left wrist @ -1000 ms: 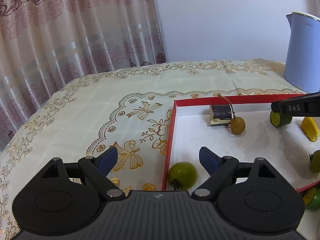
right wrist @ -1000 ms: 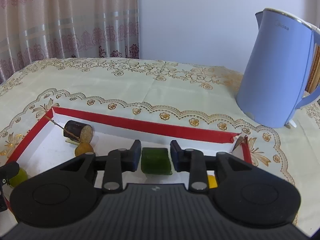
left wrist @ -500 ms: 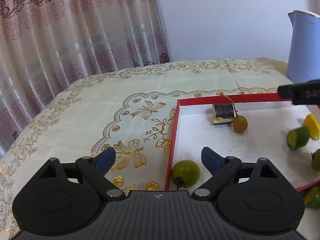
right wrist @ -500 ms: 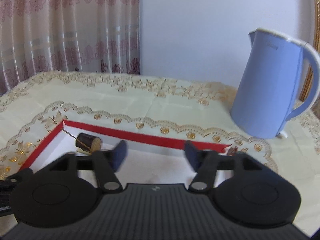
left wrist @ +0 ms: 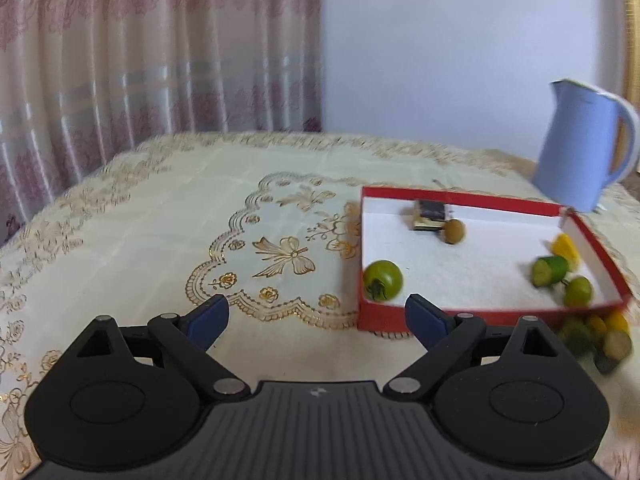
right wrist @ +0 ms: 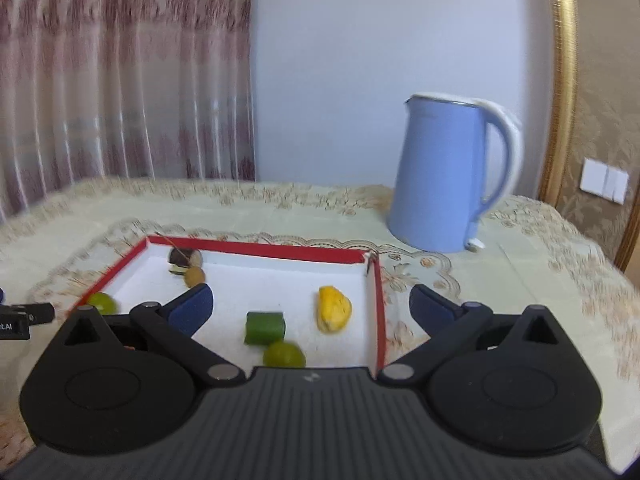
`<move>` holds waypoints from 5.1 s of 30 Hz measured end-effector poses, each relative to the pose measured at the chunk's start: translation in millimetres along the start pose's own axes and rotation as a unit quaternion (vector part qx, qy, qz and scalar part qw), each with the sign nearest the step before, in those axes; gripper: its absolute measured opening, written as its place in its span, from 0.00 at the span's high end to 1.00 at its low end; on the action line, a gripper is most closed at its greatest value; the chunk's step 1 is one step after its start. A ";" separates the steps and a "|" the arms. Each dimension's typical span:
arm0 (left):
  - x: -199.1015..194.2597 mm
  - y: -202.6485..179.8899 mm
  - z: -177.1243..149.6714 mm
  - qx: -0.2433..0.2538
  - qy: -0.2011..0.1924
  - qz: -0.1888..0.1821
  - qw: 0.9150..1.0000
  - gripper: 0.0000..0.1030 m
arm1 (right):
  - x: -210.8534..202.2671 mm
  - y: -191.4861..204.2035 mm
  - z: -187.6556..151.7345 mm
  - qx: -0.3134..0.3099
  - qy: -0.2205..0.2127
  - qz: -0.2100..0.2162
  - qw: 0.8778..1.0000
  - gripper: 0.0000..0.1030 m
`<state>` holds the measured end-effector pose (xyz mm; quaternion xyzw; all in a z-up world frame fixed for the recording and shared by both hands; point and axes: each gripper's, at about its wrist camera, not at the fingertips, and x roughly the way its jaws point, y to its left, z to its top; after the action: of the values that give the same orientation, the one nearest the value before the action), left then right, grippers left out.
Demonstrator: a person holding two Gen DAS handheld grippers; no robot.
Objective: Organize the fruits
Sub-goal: 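Grasp the dark log piece beside the tray with the right tool, then grasp the dark green oval fruit with the left tool while the right tool holds the log, then release the green oval fruit into the tray with the left tool while the right carries the log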
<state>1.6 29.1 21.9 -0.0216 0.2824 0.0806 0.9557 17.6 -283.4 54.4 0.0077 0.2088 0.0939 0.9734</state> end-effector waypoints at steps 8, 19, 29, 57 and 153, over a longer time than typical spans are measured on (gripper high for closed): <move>-22.2 -22.3 -7.3 0.008 -0.013 -0.076 0.997 0.07 | -18.3 -10.9 -55.6 -0.041 0.016 -0.042 0.998 0.00; -11.3 -78.5 -22.0 0.057 0.005 -0.075 0.996 0.07 | -10.1 11.4 -69.1 -0.085 0.045 0.010 0.995 0.35; -7.2 -79.0 -21.8 0.057 0.018 -0.067 0.996 0.07 | 10.2 30.3 -72.2 -0.127 0.080 0.036 0.988 0.63; 7.7 -160.0 -26.7 0.144 0.015 -0.276 0.950 0.12 | -31.6 -42.6 -73.0 -0.050 0.059 -0.051 0.996 0.69; 104.4 -132.6 61.6 0.083 0.026 -0.004 0.996 0.60 | -42.9 39.9 -33.9 -0.102 -0.010 0.059 0.993 0.69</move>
<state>143.0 -81.5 16.3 0.0544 0.3127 0.0523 0.9469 -41.8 -253.0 42.9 -0.0782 0.1878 0.1720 0.9639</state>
